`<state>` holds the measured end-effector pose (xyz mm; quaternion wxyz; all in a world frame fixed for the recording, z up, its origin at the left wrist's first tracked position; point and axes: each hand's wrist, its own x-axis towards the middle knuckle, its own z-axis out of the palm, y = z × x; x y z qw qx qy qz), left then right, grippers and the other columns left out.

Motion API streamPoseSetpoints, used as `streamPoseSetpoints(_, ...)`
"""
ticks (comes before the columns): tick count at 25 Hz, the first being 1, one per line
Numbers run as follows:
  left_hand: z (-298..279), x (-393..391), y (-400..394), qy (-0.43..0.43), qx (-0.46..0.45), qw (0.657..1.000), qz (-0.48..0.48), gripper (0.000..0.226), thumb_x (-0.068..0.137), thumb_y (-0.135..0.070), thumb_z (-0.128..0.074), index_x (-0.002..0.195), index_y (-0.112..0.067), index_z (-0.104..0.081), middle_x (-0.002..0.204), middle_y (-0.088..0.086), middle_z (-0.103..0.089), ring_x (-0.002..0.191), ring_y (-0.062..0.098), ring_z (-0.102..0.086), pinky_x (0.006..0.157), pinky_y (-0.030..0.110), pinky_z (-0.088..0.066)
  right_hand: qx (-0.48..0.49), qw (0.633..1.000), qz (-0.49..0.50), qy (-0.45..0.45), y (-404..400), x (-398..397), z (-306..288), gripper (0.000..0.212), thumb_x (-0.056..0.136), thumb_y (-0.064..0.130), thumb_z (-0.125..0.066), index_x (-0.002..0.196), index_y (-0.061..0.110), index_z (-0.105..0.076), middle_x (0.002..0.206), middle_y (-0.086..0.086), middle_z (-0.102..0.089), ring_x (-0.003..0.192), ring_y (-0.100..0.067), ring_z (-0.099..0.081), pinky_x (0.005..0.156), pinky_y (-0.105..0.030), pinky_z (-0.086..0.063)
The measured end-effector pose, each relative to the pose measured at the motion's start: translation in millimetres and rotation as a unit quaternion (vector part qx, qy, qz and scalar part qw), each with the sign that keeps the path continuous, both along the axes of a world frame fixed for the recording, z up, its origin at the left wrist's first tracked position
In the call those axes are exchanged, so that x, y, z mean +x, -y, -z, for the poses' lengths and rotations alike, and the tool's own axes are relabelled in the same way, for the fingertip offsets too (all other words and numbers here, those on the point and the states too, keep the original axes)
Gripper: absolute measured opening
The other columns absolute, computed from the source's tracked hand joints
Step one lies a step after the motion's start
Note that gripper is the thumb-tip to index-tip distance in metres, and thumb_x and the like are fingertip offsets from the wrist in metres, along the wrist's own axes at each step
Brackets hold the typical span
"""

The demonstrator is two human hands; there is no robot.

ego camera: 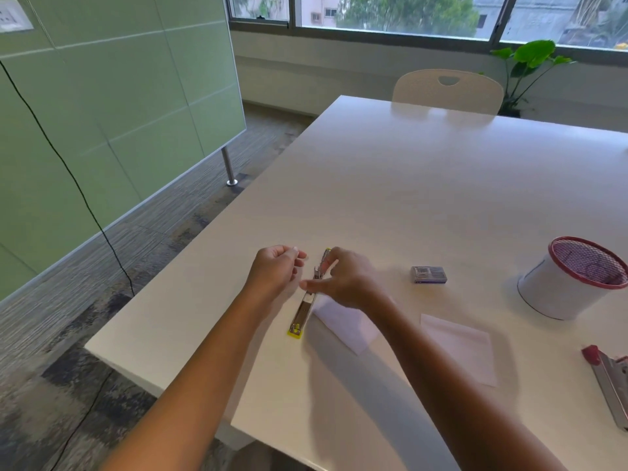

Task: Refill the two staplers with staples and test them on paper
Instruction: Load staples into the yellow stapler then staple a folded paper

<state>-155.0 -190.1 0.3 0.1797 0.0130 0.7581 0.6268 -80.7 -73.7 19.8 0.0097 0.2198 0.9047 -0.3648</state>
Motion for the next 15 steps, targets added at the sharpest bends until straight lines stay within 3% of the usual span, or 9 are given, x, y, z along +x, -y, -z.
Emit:
streamPoseSetpoints(2, 1.2, -1.0, 2.3, -0.008, -0.018, 1.000, 0.013, 0.029, 0.102, -0.015, -0.048, 0.097, 0.000, -0.072, 0.082, 0.006, -0.064, 0.066, 0.011, -0.053, 0.064, 0.018, -0.047, 0.013, 0.999, 0.011, -0.041, 4.3, -0.1, 7.0, 0.025, 0.077, 0.037, -0.082, 0.089, 0.019, -0.069, 0.078, 0.007, -0.058, 0.078, -0.016, -0.056, 0.058, -0.026, -0.038)
streamPoseSetpoints(5, 0.3, -1.8, 3.1, -0.003, -0.023, 1.000, 0.019, 0.025, 0.100, -0.015, -0.051, 0.094, -0.003, -0.072, 0.078, 0.004, -0.063, 0.065, 0.011, -0.053, 0.063, 0.018, -0.047, 0.019, 0.995, 0.030, -0.097, 2.5, -1.6, 10.6, 0.012, 0.081, 0.028, -0.080, 0.085, 0.017, -0.075, 0.069, 0.009, -0.056, 0.067, -0.014, -0.054, 0.052, -0.020, -0.034)
streamPoseSetpoints(9, -6.0, -2.7, -2.1, 0.014, -0.045, 0.998, 0.028, 0.026, 0.099, -0.017, -0.052, 0.097, 0.000, -0.071, 0.077, 0.006, -0.062, 0.063, 0.014, -0.052, 0.062, 0.022, -0.046, 0.030, 0.989, 0.040, -0.136, -1.3, -0.9, 7.7, 0.012, 0.083, 0.027, -0.078, 0.086, 0.016, -0.076, 0.061, 0.012, -0.049, 0.055, -0.008, -0.044, 0.049, -0.018, -0.032)
streamPoseSetpoints(12, -15.5, -0.2, -6.7, 0.056, -0.074, 0.993, 0.069, 0.037, 0.100, -0.033, -0.049, 0.097, -0.002, -0.070, 0.082, 0.008, -0.065, 0.064, 0.016, -0.055, 0.062, 0.027, -0.045, 0.038, 0.984, 0.044, -0.171, -4.6, 4.1, -2.9, 0.008, 0.084, 0.027, -0.076, 0.084, 0.019, -0.075, 0.055, 0.015, -0.044, 0.053, -0.006, -0.044, 0.047, -0.012, -0.030)
streamPoseSetpoints(15, -29.9, 12.7, -16.6, 0.114, -0.011, 0.984, 0.137, 0.043, 0.103, -0.042, -0.040, 0.091, -0.011, -0.067, 0.076, 0.008, -0.070, 0.063, 0.018, -0.061, 0.063, 0.029, -0.047, 0.026, 0.979, 0.038, -0.198, -10.4, 13.1, -18.2, 0.007, 0.084, 0.027, -0.075, 0.080, 0.021, -0.073, 0.050, 0.011, -0.038, 0.046, -0.006, -0.037, 0.045, -0.015, -0.032)
